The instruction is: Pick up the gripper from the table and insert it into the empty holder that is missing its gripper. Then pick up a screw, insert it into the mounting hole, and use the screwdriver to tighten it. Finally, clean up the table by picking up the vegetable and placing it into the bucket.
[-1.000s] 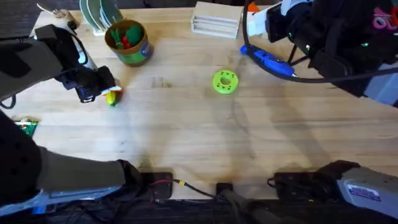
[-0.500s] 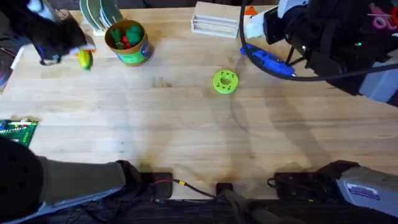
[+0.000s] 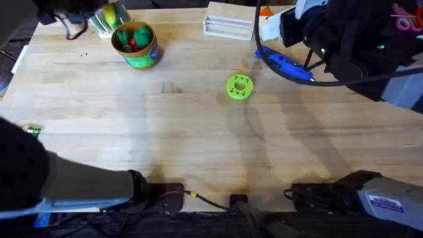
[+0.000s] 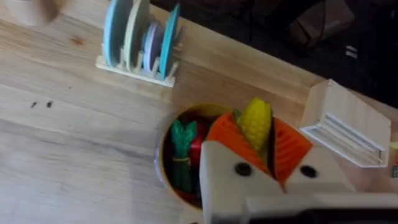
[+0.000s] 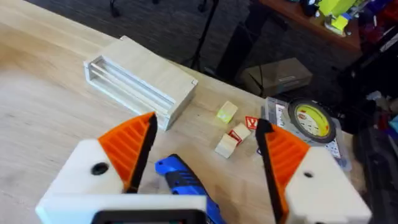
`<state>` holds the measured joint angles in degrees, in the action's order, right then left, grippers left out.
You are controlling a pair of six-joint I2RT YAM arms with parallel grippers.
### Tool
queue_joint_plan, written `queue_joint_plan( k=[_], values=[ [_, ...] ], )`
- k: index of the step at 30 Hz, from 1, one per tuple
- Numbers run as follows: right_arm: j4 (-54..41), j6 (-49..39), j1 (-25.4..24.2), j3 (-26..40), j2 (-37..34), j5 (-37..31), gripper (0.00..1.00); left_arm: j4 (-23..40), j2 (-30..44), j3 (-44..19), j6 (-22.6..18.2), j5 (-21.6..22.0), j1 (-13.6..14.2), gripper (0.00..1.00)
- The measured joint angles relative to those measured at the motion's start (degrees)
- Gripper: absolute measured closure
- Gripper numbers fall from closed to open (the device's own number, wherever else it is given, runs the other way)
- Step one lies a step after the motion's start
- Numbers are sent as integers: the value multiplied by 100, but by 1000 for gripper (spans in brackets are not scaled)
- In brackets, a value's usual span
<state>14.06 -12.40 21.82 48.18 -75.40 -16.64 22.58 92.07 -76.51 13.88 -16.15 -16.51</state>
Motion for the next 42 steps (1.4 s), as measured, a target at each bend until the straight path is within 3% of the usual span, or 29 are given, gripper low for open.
queue_joint_plan(
  k=[5,16,22,24,27,35,42],
  values=[
    [0,0,2,0,0,0,10,-56,489,0,92,-63,270,969],
    [0,0,0,0,0,0,9,220,949,0,162,-23,286,949],
    [2,0,2,0,0,0,10,252,951,0,162,59,286,627],
    [7,0,0,0,0,0,10,333,949,0,190,73,286,428],
    [7,-1,0,0,0,0,10,510,940,0,87,78,286,51],
    [-411,-2,2,74,269,0,11,1206,48,0,-595,114,286,5],
    [-2629,4,0,979,823,0,11,2099,-1451,0,-1153,125,302,6]
  ],
)
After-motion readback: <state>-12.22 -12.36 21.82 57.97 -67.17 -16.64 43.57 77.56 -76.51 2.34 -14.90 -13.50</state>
